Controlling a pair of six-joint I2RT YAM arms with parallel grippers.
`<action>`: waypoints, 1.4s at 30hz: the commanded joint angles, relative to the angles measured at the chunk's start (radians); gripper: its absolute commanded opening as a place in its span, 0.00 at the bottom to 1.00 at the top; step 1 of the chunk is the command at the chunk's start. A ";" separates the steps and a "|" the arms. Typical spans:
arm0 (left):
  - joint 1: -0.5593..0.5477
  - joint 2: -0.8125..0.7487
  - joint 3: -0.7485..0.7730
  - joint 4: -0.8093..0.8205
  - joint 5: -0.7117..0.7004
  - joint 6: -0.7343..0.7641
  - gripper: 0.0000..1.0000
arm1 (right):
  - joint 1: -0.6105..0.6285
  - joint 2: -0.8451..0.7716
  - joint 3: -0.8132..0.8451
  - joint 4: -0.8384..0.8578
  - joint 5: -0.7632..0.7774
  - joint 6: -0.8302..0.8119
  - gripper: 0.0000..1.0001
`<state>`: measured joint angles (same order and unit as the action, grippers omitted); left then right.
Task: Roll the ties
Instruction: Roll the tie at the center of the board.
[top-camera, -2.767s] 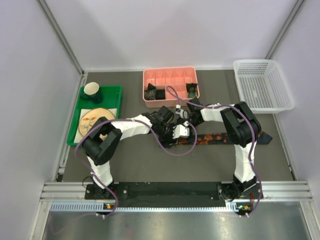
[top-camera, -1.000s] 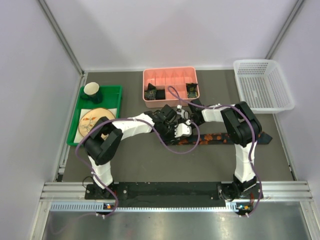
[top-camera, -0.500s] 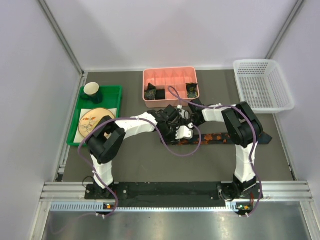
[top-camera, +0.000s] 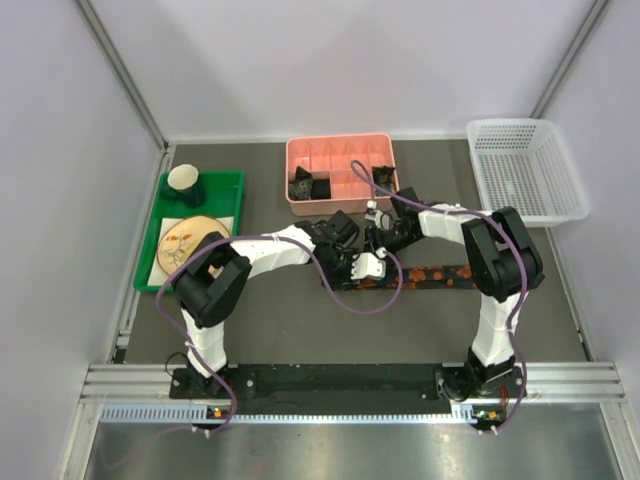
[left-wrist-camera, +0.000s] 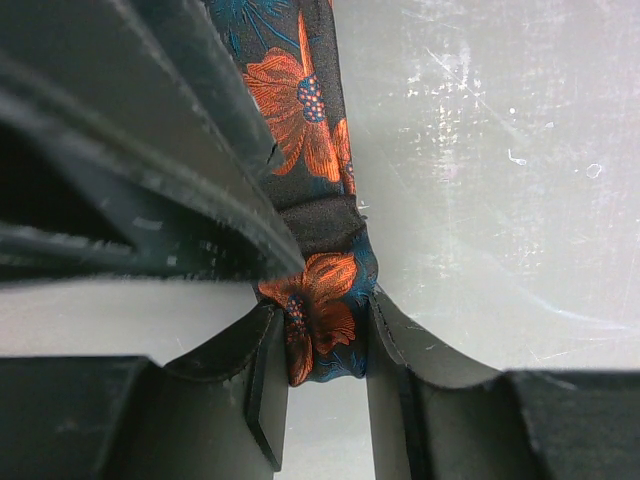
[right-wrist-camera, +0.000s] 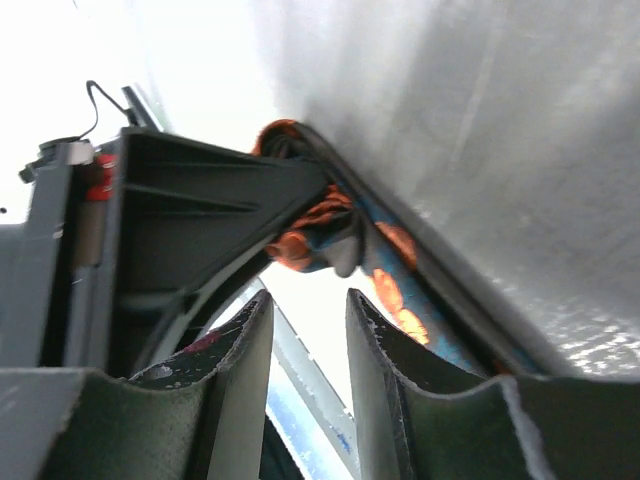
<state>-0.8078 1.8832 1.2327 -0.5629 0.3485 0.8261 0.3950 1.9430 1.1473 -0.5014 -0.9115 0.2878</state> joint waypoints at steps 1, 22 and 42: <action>-0.007 0.083 -0.038 -0.086 -0.029 0.015 0.11 | 0.001 -0.033 0.025 0.006 -0.068 -0.006 0.35; -0.001 0.091 -0.022 -0.095 -0.008 0.013 0.10 | 0.065 0.066 0.035 0.129 -0.012 0.073 0.31; 0.007 0.091 -0.018 -0.092 0.001 0.004 0.12 | 0.068 0.088 0.028 0.153 -0.021 0.079 0.00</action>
<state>-0.8013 1.8965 1.2522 -0.5846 0.3614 0.8253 0.4511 2.0140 1.1465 -0.3855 -0.9710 0.3981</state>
